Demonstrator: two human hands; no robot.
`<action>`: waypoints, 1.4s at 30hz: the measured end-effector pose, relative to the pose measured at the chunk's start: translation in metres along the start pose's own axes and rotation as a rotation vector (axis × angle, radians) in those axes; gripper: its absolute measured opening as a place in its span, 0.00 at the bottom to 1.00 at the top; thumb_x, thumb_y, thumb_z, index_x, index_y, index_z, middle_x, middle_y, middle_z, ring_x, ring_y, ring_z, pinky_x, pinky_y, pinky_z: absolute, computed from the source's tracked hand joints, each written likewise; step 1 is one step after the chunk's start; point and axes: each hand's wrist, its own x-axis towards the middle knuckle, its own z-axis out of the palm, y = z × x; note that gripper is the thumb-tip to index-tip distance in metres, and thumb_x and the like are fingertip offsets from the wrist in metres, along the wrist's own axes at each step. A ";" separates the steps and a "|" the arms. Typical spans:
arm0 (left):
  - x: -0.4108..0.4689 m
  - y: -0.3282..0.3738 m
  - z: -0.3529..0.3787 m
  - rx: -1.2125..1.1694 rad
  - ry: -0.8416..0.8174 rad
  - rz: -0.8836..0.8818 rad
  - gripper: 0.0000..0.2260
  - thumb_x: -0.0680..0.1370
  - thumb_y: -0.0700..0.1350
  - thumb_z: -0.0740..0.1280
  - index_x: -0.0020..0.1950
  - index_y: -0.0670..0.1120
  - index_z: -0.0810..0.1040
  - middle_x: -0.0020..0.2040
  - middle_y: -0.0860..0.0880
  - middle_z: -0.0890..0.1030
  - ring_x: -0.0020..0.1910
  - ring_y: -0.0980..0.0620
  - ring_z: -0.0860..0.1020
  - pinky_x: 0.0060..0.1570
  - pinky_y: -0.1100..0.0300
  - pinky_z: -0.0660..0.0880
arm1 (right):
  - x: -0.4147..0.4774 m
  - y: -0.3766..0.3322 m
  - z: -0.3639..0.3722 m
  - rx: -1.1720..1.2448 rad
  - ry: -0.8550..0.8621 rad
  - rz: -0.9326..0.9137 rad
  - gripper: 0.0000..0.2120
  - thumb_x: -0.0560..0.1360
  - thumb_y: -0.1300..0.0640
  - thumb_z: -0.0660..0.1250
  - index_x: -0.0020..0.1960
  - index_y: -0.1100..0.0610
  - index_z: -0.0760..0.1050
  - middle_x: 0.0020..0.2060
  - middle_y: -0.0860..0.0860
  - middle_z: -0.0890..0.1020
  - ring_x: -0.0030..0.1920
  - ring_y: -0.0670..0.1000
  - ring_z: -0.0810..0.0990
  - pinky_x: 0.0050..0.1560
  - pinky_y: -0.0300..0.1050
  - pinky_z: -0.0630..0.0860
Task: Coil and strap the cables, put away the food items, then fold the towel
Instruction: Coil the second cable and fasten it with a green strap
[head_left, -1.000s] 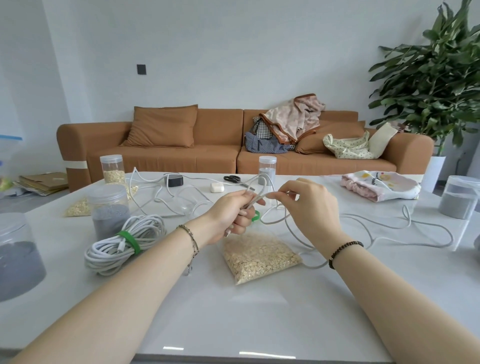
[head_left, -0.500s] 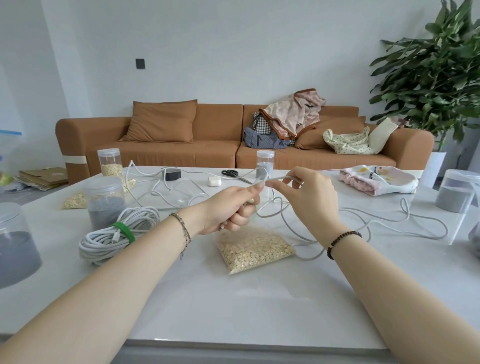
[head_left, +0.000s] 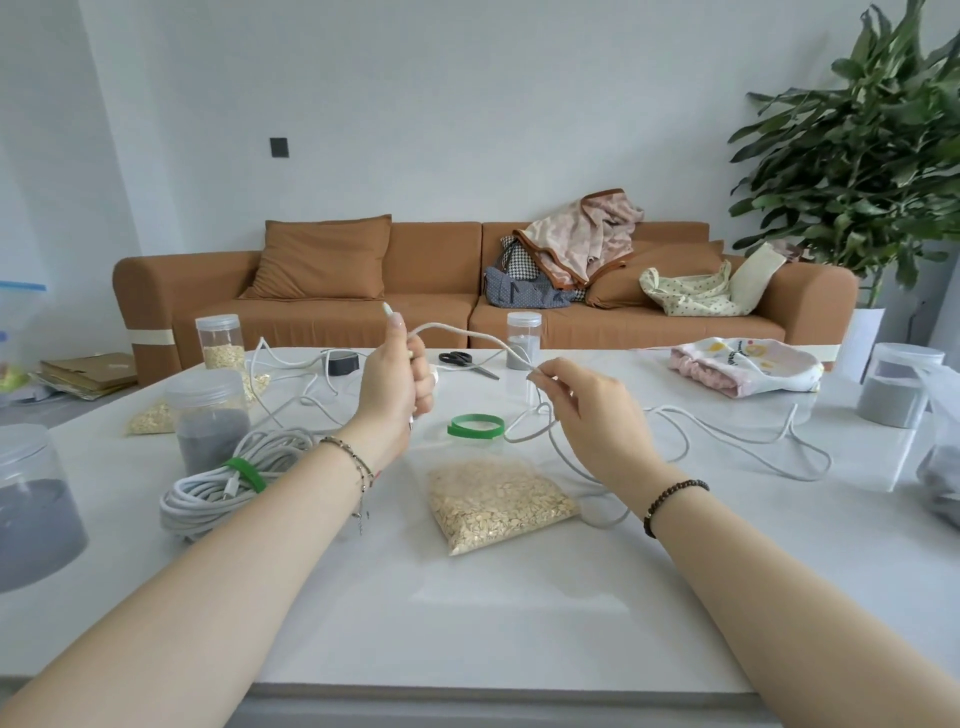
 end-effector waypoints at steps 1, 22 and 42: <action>0.000 -0.003 0.000 0.014 -0.007 -0.007 0.22 0.84 0.63 0.52 0.35 0.52 0.59 0.27 0.55 0.56 0.22 0.56 0.54 0.21 0.67 0.53 | -0.001 -0.002 0.000 -0.013 -0.001 -0.021 0.10 0.84 0.48 0.58 0.55 0.51 0.76 0.34 0.46 0.77 0.37 0.54 0.76 0.36 0.51 0.74; -0.023 -0.018 0.018 0.335 -0.353 -0.026 0.19 0.78 0.60 0.67 0.51 0.47 0.67 0.32 0.51 0.58 0.30 0.52 0.55 0.31 0.56 0.55 | -0.004 -0.008 0.007 -0.268 0.004 -0.367 0.15 0.81 0.51 0.53 0.52 0.49 0.79 0.32 0.47 0.76 0.26 0.56 0.74 0.23 0.44 0.67; 0.003 -0.013 0.008 -0.057 0.052 0.056 0.12 0.87 0.47 0.52 0.46 0.46 0.68 0.38 0.50 0.74 0.33 0.55 0.72 0.38 0.60 0.72 | -0.010 -0.020 0.009 -0.273 -0.221 -0.187 0.11 0.83 0.45 0.58 0.58 0.47 0.77 0.40 0.46 0.83 0.41 0.55 0.81 0.39 0.48 0.75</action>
